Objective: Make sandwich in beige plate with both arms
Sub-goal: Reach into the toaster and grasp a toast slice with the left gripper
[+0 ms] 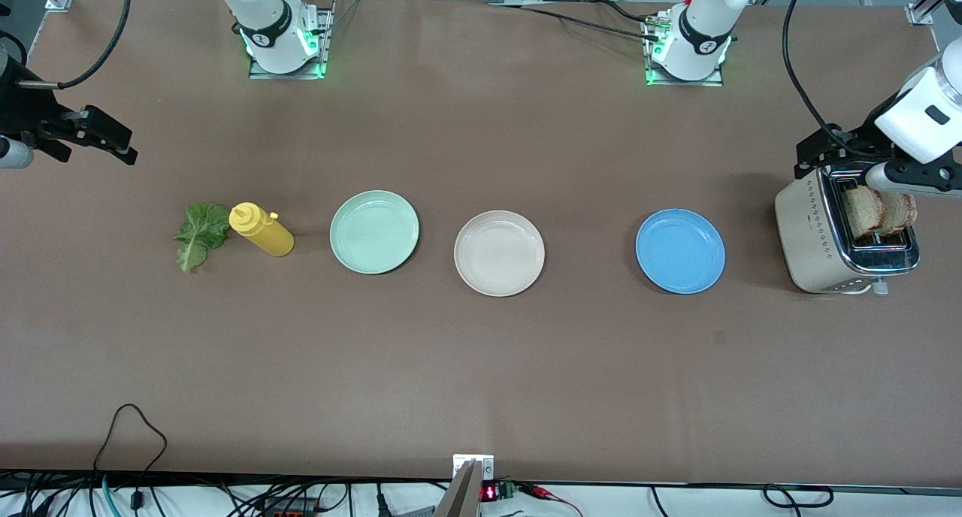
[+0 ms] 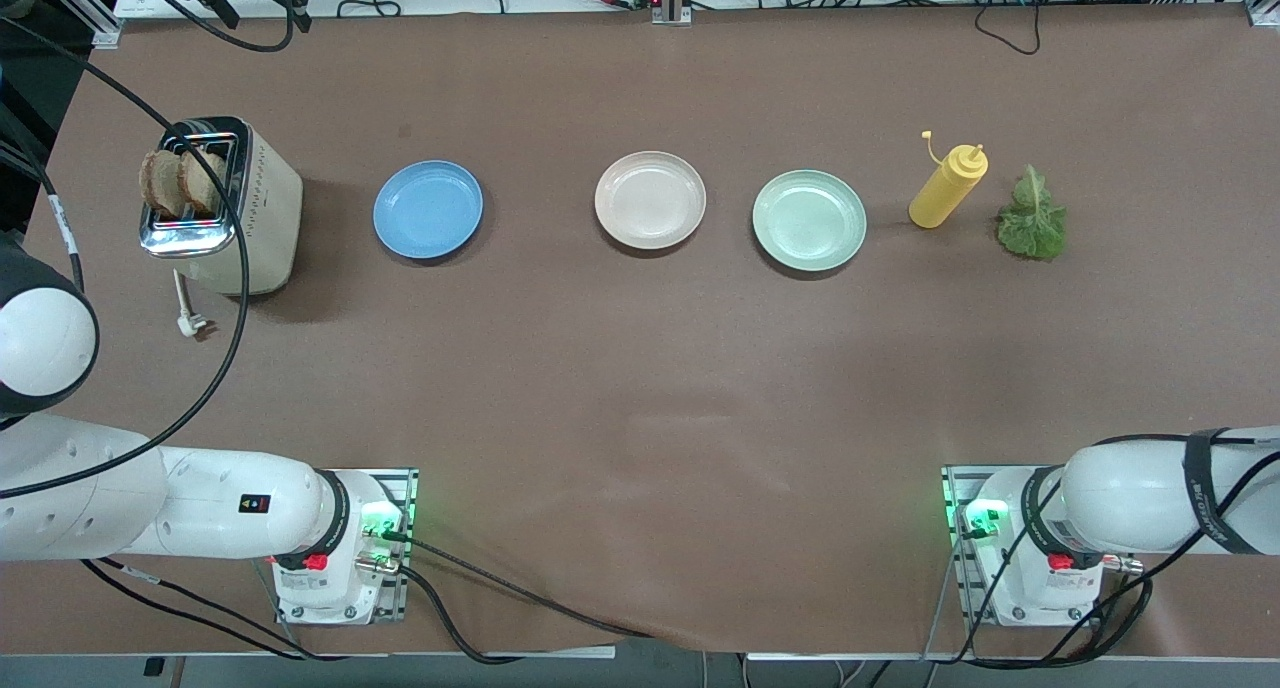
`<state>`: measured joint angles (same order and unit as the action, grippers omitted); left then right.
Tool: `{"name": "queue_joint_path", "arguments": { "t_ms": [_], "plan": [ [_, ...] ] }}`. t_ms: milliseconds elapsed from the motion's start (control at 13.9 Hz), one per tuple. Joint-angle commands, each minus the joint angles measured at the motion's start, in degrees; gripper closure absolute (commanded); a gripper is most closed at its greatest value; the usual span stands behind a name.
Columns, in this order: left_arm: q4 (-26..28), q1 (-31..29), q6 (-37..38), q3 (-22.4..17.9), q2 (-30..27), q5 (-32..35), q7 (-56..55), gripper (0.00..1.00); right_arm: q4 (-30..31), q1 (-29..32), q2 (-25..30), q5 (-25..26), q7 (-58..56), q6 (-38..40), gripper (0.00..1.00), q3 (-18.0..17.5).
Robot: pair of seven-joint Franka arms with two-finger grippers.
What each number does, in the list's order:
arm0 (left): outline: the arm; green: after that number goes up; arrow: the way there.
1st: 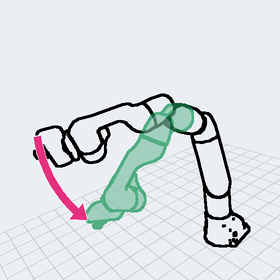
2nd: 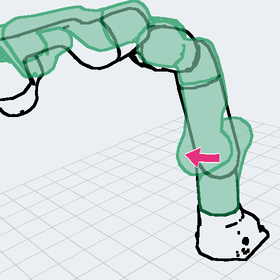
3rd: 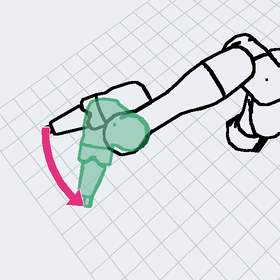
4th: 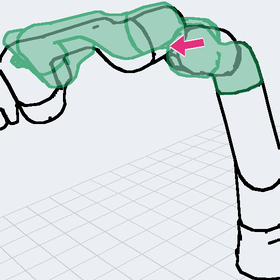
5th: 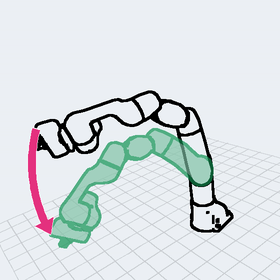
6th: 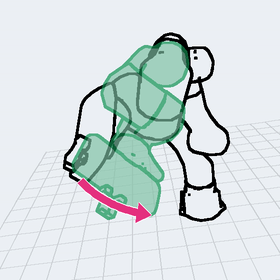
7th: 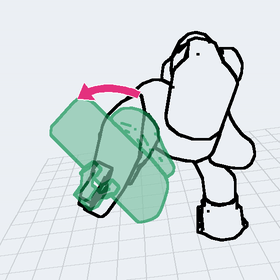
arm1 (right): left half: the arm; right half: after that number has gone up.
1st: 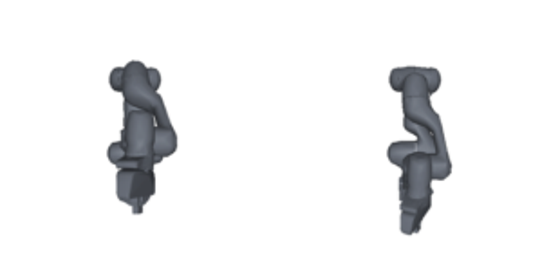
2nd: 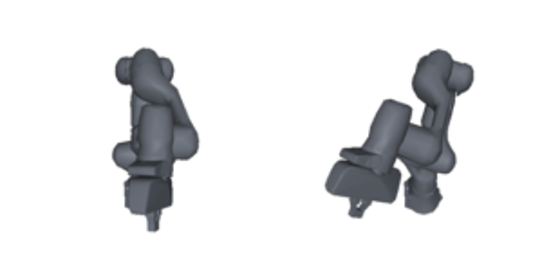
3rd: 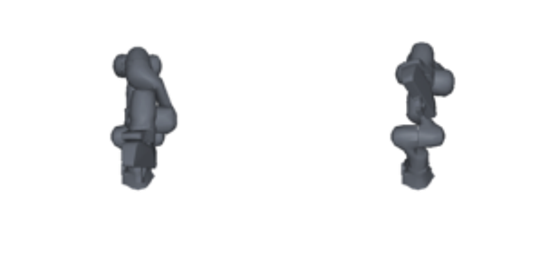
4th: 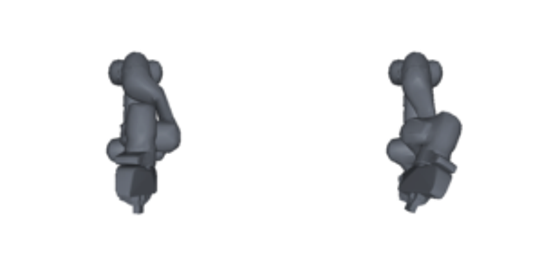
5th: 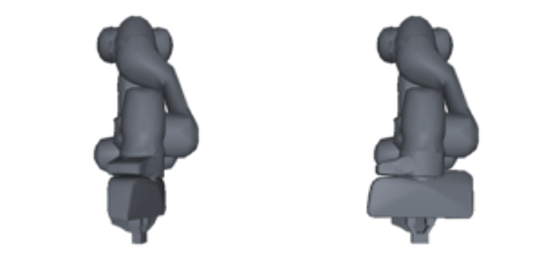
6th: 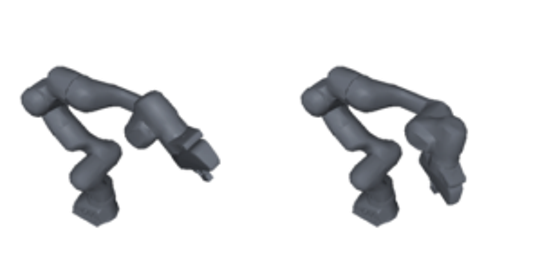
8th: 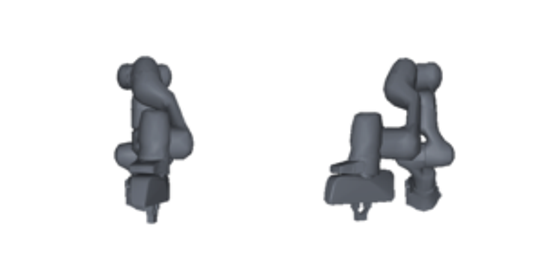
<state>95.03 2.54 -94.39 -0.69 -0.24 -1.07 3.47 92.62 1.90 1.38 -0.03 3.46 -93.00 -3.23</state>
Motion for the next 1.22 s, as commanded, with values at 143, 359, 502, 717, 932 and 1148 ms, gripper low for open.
{"name": "queue_joint_path", "arguments": {
  "t_ms": [143,359,502,717,932,1148],
  "plan": [
    [-0.99,-0.34,0.87,0.25,0.32,-0.25,0.13,0.00,-1.13,0.12,-0.15,0.91,-0.12,0.89,0.00,-0.46],
    [-0.99,-0.08,0.96,0.33,0.33,1.42,0.22,0.00,-1.04,0.21,-0.24,0.91,-0.12,0.89,0.00,-0.47],
    [-1.08,-0.08,0.96,0.25,0.33,1.42,0.22,0.00,-1.04,0.21,-0.24,0.91,-0.12,0.89,0.00,-0.47],
    [-0.99,-0.08,1.05,0.16,0.50,1.33,0.05,0.00,-1.04,0.21,-0.24,0.91,-0.12,0.89,0.00,-0.47],
    [-0.91,-0.34,3.50,0.16,1.11,1.42,-0.04,0.00,-1.04,0.12,-0.24,0.91,-0.12,0.89,0.00,-0.47],
    [-0.99,-0.51,6.23,-0.01,3.66,2.38,-0.30,0.00,-1.04,0.12,-0.24,1.08,-0.38,0.45,0.00,-0.38]
  ]
}}
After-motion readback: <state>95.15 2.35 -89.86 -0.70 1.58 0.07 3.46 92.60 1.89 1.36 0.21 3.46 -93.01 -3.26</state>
